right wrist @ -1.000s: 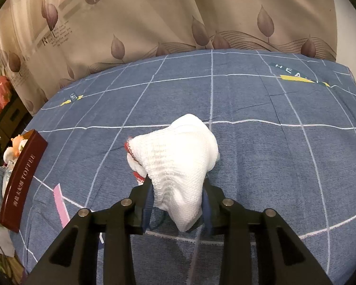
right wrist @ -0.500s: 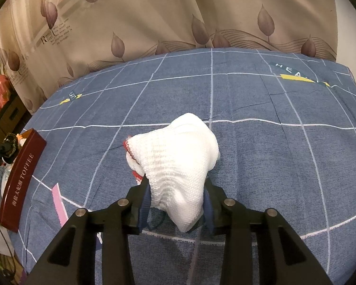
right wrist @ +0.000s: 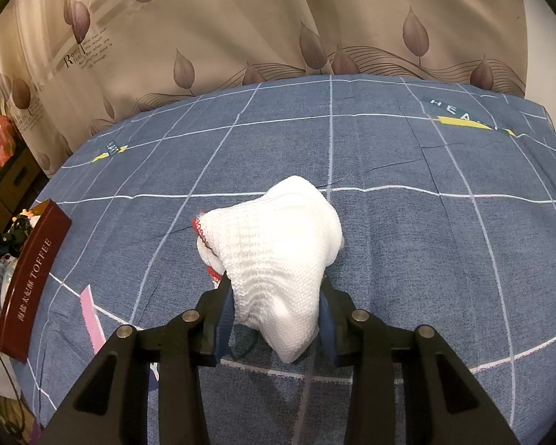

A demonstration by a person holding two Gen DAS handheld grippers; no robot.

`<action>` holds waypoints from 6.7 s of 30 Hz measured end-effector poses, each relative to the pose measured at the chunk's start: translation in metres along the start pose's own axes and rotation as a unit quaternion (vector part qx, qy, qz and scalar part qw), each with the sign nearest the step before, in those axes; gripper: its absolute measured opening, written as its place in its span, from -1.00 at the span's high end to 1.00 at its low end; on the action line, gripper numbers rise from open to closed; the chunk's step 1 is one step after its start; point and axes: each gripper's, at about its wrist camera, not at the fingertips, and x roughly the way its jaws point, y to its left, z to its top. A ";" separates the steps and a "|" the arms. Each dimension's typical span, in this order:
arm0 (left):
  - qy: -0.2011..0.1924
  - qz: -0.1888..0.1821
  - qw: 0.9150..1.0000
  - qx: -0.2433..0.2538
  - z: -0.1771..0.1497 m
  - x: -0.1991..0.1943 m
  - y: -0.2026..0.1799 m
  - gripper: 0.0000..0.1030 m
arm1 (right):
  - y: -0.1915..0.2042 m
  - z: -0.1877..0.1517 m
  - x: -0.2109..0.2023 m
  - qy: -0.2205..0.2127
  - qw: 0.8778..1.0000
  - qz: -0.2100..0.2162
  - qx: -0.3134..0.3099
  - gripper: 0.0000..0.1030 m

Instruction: Organize soft objects

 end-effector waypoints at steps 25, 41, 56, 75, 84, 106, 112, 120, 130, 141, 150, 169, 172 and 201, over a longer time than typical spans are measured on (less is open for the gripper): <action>-0.076 0.129 0.987 0.054 -0.037 -0.079 -0.027 -0.14 | 0.000 0.000 0.001 0.001 1.000 -0.009 -0.005 0.28; -0.069 0.167 0.982 0.054 -0.105 -0.117 -0.008 -0.15 | 0.015 -0.002 -0.006 0.012 0.999 -0.033 -0.013 0.21; -0.067 0.175 0.982 0.029 -0.124 -0.126 0.021 -0.15 | 0.118 -0.010 -0.062 -0.015 0.996 0.068 -0.059 0.24; -0.092 0.200 0.975 -0.026 -0.120 -0.138 0.054 -0.15 | 0.312 -0.024 -0.051 0.042 0.961 0.212 -0.174 0.24; -0.083 0.197 0.976 -0.036 -0.118 -0.131 0.062 -0.15 | 0.339 -0.016 -0.009 0.066 0.963 0.195 -0.177 0.24; -0.062 0.209 0.975 -0.033 -0.118 -0.118 0.066 -0.15 | 0.352 -0.015 0.009 0.064 0.965 0.168 -0.191 0.13; -0.062 0.209 0.975 -0.032 -0.118 -0.118 0.064 -0.15 | 0.351 -0.017 0.002 0.056 0.965 0.164 -0.196 0.07; -0.061 0.208 0.976 -0.031 -0.119 -0.118 0.063 -0.15 | 0.344 -0.017 -0.028 0.007 0.968 0.157 -0.198 -0.27; -0.089 0.189 0.978 -0.019 -0.116 -0.128 0.056 -0.15 | 0.329 -0.027 -0.087 -0.112 0.971 0.123 -0.171 -0.68; -0.169 0.156 0.973 0.012 -0.121 -0.157 0.035 -0.15 | 0.328 -0.040 -0.132 -0.205 0.964 0.063 -0.155 -0.97; -0.214 0.154 0.964 0.018 -0.126 -0.174 0.027 -0.15 | 0.327 -0.050 -0.152 -0.231 0.960 0.042 -0.154 -0.97; -0.254 0.143 0.957 -0.005 -0.132 -0.185 0.033 -0.15 | 0.321 -0.064 -0.136 -0.216 0.965 0.006 -0.151 -0.98; -0.247 0.145 0.958 0.001 -0.132 -0.181 0.032 -0.15 | 0.321 -0.065 -0.135 -0.213 0.965 0.007 -0.153 -0.98; -0.222 0.148 0.964 0.025 -0.130 -0.179 0.024 -0.15 | 0.324 -0.067 -0.131 -0.199 0.967 0.012 -0.158 -0.98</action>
